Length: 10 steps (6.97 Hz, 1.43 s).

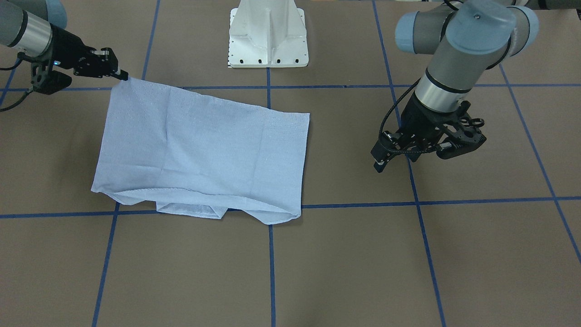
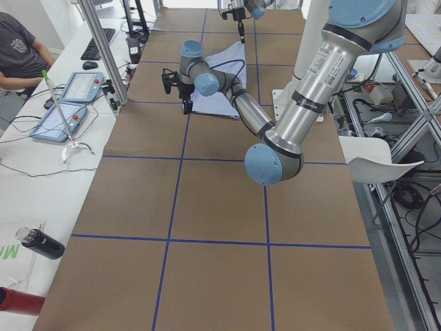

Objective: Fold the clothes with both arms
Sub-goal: 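Grasp the folded shirt's side edge with the right gripper and drag it nearer, rotating it, then release and raise the right gripper while the left gripper reaches the shirt's nearest corner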

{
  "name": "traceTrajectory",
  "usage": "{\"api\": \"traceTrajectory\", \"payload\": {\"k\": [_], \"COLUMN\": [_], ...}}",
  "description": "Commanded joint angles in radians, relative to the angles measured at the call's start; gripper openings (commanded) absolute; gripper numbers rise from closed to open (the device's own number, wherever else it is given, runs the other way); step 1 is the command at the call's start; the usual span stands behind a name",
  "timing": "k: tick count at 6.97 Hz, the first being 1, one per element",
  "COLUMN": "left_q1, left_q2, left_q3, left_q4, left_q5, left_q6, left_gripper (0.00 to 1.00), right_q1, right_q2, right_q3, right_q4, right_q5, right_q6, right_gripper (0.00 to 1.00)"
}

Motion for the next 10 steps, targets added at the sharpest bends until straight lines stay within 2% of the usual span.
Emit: {"api": "traceTrajectory", "payload": {"k": [1,3,4,5,6,7,9,10], "left_q1": [0.0,0.0,0.002,0.011,0.026,0.1,0.255,0.39], "left_q2": [-0.001,0.008,0.021,0.022,0.022,0.028,0.036,0.022], "left_q3": [0.0,-0.023,-0.031,-0.035,-0.052,-0.08,-0.156,-0.158], "left_q4": [-0.001,0.0,-0.001,-0.003,-0.005,-0.006,-0.009,-0.014], "left_q5": [-0.002,-0.002,-0.002,-0.003,-0.006,-0.005,-0.009,0.006], "left_q6": [-0.012,-0.012,-0.012,-0.014,-0.015,-0.015,-0.088,-0.238], "left_gripper": [1.0,1.0,1.0,1.0,1.0,1.0,1.0,1.0], "right_q1": [-0.108,-0.261,-0.292,-0.314,-0.314,-0.267,-0.097,-0.037], "right_q2": [-0.033,-0.033,-0.032,-0.018,0.011,0.049,0.141,0.145], "right_q3": [0.012,0.019,0.014,0.012,0.014,0.006,-0.003,-0.006], "right_q4": [0.014,0.03,0.035,0.037,0.037,0.035,0.032,0.034], "right_q5": [0.134,0.138,0.141,0.139,0.139,0.124,-0.009,-0.076], "right_q6": [0.001,0.001,0.004,0.018,0.018,0.018,0.017,0.009], "right_gripper": [0.0,0.0,0.42,0.99,1.0,1.0,1.0,1.0]}}
